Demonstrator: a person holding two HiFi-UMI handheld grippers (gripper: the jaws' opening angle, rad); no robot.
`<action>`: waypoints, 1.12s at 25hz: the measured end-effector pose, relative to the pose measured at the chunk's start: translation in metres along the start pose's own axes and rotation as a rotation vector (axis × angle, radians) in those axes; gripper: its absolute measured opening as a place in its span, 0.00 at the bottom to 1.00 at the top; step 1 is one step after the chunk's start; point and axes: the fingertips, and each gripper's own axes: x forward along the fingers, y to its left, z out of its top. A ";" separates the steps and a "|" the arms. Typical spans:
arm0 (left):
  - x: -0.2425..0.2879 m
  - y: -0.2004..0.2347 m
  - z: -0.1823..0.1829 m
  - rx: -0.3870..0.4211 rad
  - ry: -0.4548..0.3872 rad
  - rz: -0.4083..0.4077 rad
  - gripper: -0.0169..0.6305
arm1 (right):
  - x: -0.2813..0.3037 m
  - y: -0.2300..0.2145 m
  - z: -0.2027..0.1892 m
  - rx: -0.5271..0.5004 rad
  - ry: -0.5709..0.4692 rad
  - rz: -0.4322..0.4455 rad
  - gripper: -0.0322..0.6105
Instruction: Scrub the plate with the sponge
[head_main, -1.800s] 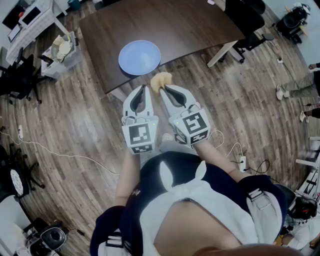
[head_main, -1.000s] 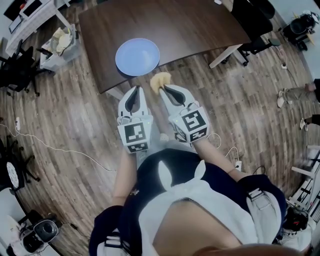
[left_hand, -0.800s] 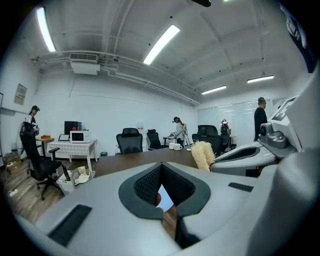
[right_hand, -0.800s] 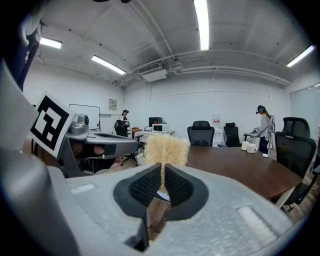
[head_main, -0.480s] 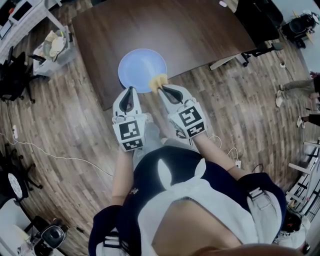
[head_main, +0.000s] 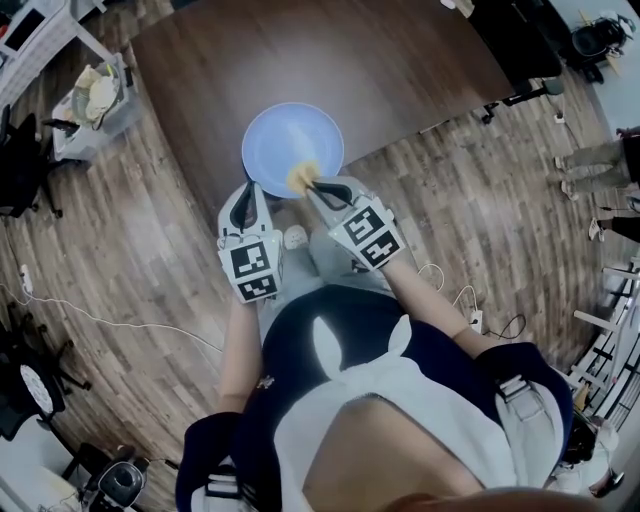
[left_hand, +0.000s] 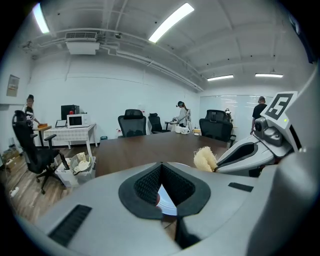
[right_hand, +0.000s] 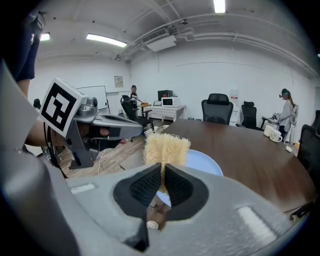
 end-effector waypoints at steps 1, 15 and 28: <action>0.002 0.001 -0.004 -0.009 0.010 0.000 0.03 | 0.004 0.002 -0.004 -0.015 0.024 0.011 0.08; 0.041 0.020 -0.051 -0.126 0.130 -0.003 0.03 | 0.062 -0.003 -0.030 -0.117 0.246 0.146 0.08; 0.087 0.037 -0.094 -0.229 0.289 0.012 0.03 | 0.109 -0.015 -0.061 -0.123 0.446 0.279 0.08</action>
